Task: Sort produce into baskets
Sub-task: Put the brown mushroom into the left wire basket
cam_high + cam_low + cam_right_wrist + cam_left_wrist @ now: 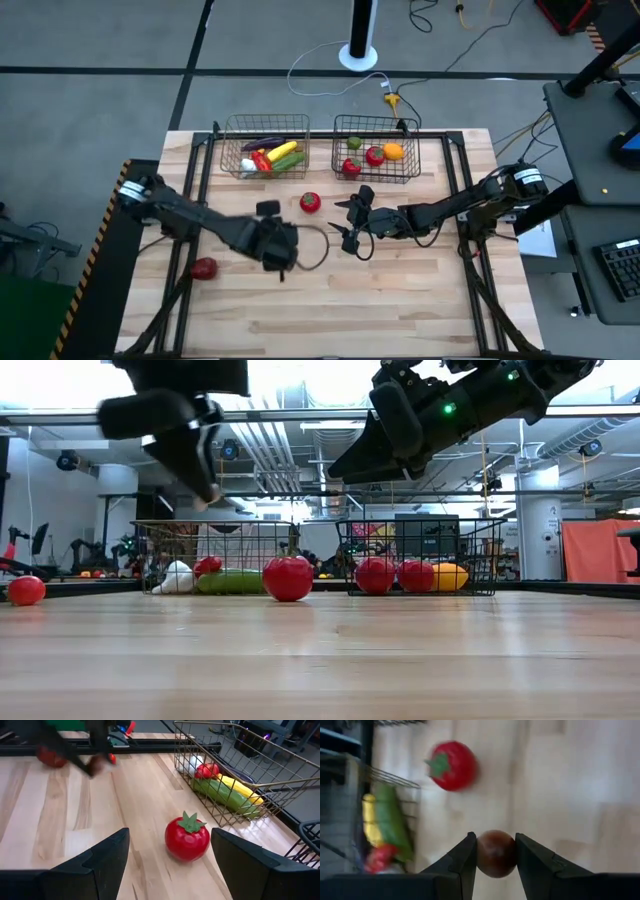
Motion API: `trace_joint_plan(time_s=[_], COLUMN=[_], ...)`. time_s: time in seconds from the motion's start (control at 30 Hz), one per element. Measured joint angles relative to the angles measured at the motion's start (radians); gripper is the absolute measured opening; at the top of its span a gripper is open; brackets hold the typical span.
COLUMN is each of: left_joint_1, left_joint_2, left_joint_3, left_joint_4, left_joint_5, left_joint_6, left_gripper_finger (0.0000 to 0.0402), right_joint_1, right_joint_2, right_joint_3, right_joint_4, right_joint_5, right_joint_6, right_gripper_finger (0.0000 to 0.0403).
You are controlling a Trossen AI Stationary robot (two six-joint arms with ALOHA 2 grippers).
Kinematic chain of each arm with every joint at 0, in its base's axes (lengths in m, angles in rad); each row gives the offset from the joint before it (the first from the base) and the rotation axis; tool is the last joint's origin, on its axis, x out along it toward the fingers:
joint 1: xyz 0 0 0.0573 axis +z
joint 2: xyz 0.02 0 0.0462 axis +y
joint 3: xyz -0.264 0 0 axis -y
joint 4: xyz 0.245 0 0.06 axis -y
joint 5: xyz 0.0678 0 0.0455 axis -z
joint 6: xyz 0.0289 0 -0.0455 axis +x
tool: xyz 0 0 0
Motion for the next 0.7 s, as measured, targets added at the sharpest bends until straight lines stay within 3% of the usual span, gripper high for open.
trace_joint_plan(time_s=[0.27,0.5,0.7], left_joint_1=[0.276,0.656,0.967], left_joint_2=[-0.196,-0.365,-0.37], left_joint_3=[-0.107,-0.162,-0.162], left_joint_4=[0.156,0.355,0.419], left_joint_5=[0.008,0.256,0.39], left_joint_6=[0.302,0.511,0.484], left_gripper_finger=[0.0107,0.0107,0.0107], right_joint_1=[0.0,-0.007,-0.014], right_joint_2=[0.0,0.0,0.0], right_joint_3=[0.0,0.0,0.0], right_joint_4=[-0.006,-0.004,-0.004], right_joint_5=[0.0,0.0,0.0], right_joint_6=[0.0,0.01,0.035], right_gripper_finger=[0.0272,0.0272,0.0272])
